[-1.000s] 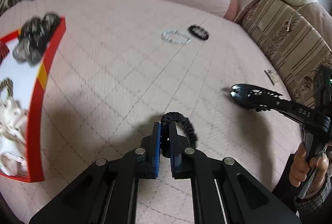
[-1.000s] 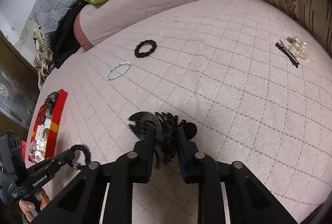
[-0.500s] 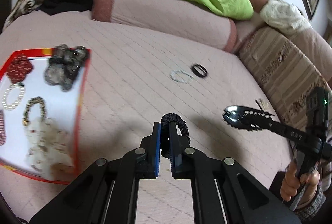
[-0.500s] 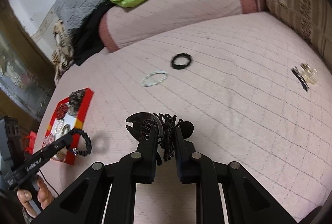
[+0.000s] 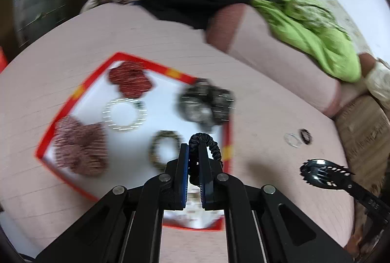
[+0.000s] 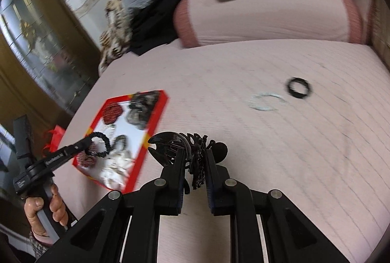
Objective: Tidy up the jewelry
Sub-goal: 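Carry the hair tie and claw clip into the tray and open both tools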
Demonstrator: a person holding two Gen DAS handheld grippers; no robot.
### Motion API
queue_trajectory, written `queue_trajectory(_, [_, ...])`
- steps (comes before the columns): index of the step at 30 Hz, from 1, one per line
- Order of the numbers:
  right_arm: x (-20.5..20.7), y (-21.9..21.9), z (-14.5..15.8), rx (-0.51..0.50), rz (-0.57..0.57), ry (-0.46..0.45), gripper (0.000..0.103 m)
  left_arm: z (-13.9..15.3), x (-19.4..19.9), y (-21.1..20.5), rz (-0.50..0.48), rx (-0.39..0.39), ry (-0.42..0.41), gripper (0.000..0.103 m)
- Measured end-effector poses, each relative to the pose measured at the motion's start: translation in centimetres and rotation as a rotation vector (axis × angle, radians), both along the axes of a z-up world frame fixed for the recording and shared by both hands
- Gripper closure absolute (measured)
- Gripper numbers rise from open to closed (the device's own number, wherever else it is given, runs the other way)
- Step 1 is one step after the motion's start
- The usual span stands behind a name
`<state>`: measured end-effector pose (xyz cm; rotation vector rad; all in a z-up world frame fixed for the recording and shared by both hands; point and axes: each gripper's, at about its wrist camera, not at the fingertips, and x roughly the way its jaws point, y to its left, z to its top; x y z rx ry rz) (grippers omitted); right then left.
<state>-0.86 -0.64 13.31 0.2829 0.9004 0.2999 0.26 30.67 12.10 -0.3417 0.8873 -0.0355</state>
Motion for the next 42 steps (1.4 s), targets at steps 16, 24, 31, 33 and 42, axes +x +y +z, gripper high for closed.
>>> queue_trajectory(16, [7.3,16.5,-3.3,-0.068,0.172,0.046,0.086,-4.2,0.4,5.1,0.142,0.007,0.17,0.096])
queue_trajectory(24, [9.0,18.0,-5.2,-0.119,0.158,0.068,0.086,-5.0,0.8,4.8,0.13,-0.005,0.195,0.096])
queue_trajectory(31, [9.4,17.0,-5.9,-0.108,0.13,0.087,0.085,-4.9,0.9,4.6,0.14,0.0,0.194,0.095])
queue_trajectory(33, [9.3,16.7,-5.8,-0.103,0.123,0.091,0.077,-4.8,0.9,4.7,0.147,-0.008,0.188,0.093])
queue_trajectory(42, [7.3,16.3,-3.5,-0.112,0.138,0.021,0.048,-2.3,0.2,3.5,0.117,-0.038,0.079,0.065])
